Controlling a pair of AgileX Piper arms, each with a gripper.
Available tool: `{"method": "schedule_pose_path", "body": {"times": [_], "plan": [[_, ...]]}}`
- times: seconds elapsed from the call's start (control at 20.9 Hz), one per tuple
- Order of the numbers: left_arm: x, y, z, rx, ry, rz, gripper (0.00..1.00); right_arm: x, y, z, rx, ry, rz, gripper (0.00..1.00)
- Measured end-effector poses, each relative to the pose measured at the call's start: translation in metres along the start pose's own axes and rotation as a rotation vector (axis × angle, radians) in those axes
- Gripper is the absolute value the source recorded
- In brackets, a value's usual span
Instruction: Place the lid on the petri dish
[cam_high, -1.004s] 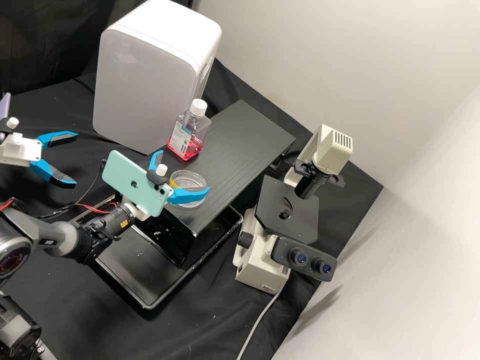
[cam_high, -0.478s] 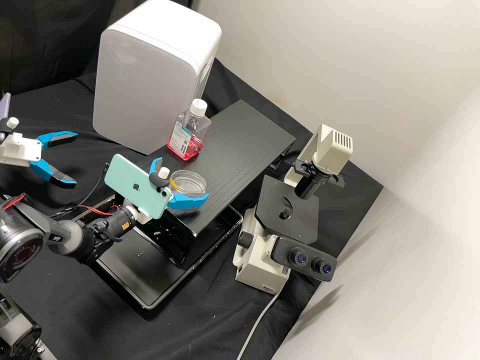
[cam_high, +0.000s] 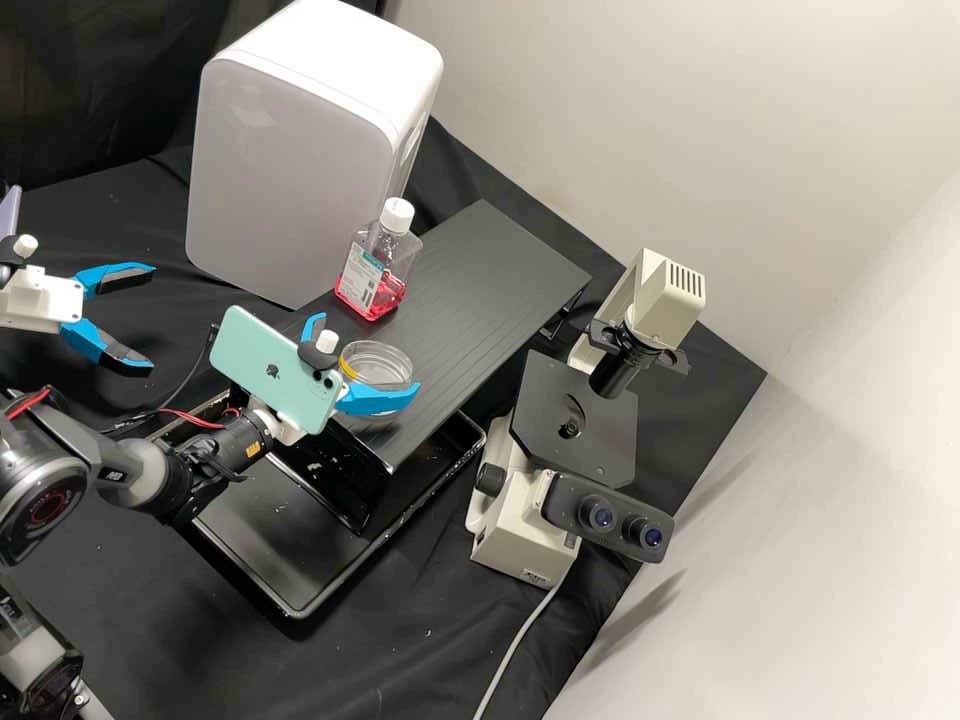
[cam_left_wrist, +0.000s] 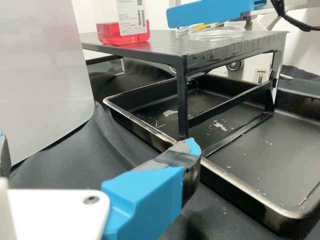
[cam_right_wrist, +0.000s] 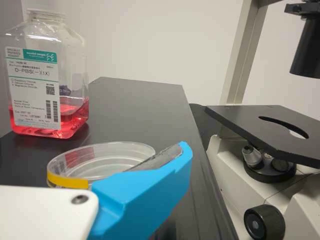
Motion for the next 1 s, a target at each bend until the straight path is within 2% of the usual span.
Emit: {"method": "schedule_pose_path", "body": {"times": [0.14,0.38,0.43,1.0], "plan": [[0.0006,-0.002,-0.0004,0.0,0.002,-0.009,1.0,0.0044,-0.0012,0.001,0.002,-0.006,-0.002,1.0],[0.0006,-0.002,-0.0004,0.0,0.002,-0.009,1.0,0.0062,-0.0047,0.0036,0.011,-0.023,-0.008,1.0],[0.0006,-0.002,-0.0004,0.0,0.002,-0.009,1.0,0.0066,-0.0057,0.0045,0.01,-0.027,-0.012,0.0],[0.0006,-0.0021,-0.0001,0.0,0.001,-0.009,1.0,0.0088,-0.0061,0.0048,0.01,-0.021,-0.005,0.0]]}}
